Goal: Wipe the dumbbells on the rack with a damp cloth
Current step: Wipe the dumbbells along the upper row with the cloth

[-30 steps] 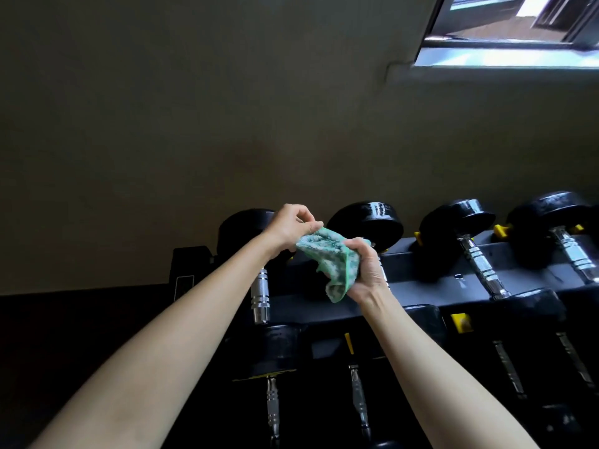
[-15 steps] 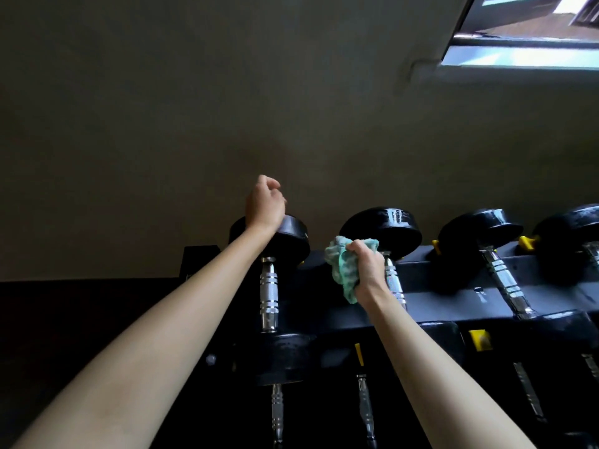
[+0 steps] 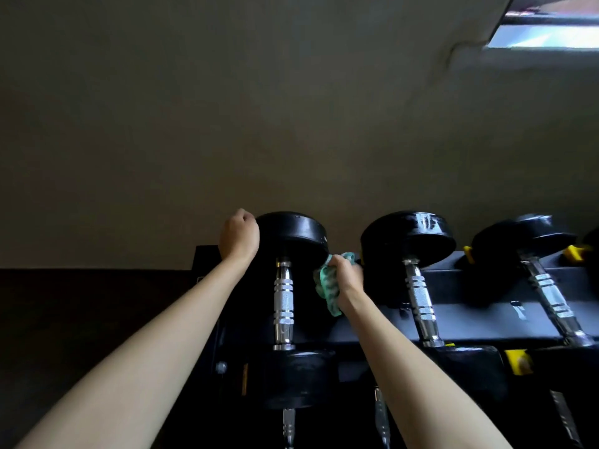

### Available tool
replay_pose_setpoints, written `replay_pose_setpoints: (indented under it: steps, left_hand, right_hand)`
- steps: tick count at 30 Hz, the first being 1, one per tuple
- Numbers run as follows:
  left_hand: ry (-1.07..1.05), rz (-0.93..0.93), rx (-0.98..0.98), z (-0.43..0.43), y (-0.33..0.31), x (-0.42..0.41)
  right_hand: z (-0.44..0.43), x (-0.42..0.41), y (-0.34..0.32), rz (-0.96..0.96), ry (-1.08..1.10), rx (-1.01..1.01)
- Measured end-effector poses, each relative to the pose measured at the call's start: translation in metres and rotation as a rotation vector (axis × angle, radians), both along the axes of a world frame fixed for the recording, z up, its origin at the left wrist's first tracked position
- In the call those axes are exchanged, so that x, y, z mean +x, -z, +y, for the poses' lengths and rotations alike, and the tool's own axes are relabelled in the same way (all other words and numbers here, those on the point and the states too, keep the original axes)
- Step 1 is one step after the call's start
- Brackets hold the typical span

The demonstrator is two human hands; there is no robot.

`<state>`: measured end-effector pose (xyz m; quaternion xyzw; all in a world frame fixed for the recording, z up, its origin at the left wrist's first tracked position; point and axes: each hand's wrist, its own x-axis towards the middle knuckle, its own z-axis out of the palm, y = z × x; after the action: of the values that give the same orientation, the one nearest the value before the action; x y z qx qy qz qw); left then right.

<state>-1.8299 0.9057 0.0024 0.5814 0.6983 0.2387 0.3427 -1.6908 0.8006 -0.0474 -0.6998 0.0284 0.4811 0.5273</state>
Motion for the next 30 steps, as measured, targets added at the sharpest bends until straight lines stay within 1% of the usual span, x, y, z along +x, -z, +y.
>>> replay_pose_setpoints:
  steps: [4, 5, 9, 10, 12, 14, 15, 17, 20, 23, 25, 30]
  left_hand:
    - [0.052, 0.011, 0.065, -0.003, 0.006, 0.001]
    - [0.054, 0.016, 0.071, -0.002, 0.006, 0.0]
    - [0.057, 0.05, 0.081, 0.0, 0.005, 0.001]
    - [0.058, 0.057, 0.082, 0.0, 0.004, 0.001]
    - [0.063, 0.061, 0.082, 0.0, 0.003, 0.0]
    - [0.063, 0.055, 0.078, -0.001, 0.002, 0.0]
    - [0.063, 0.055, 0.074, -0.001, 0.002, 0.0]
    - [0.067, 0.054, 0.067, -0.002, 0.002, 0.0]
    - [0.074, 0.055, 0.058, -0.001, 0.001, -0.001]
    - [0.074, 0.054, 0.048, -0.001, 0.001, -0.001]
    - [0.077, 0.054, 0.048, 0.0, 0.0, -0.002]
    - [0.077, 0.014, 0.047, -0.002, 0.001, -0.004]
  right_hand:
    - [0.005, 0.005, 0.005, 0.23, -0.075, 0.085]
    - [0.005, 0.006, 0.006, 0.244, -0.096, 0.099]
    - [0.002, 0.003, 0.008, 0.331, -0.027, 0.148]
    - [0.0, 0.001, 0.007, 0.321, -0.024, 0.134]
    - [0.002, 0.0, 0.009, 0.239, -0.025, 0.091]
    - [0.008, 0.002, 0.011, 0.109, -0.063, 0.025]
    - [0.01, 0.003, 0.01, 0.101, -0.1, 0.013]
    - [0.009, 0.004, 0.006, 0.208, -0.179, 0.04]
    - [0.008, 0.013, -0.002, 0.359, -0.182, 0.121]
    - [0.015, 0.018, -0.004, 0.305, -0.201, 0.139]
    - [0.017, 0.014, -0.002, 0.282, -0.135, 0.159]
    - [0.013, -0.007, -0.002, 0.281, 0.184, 0.184]
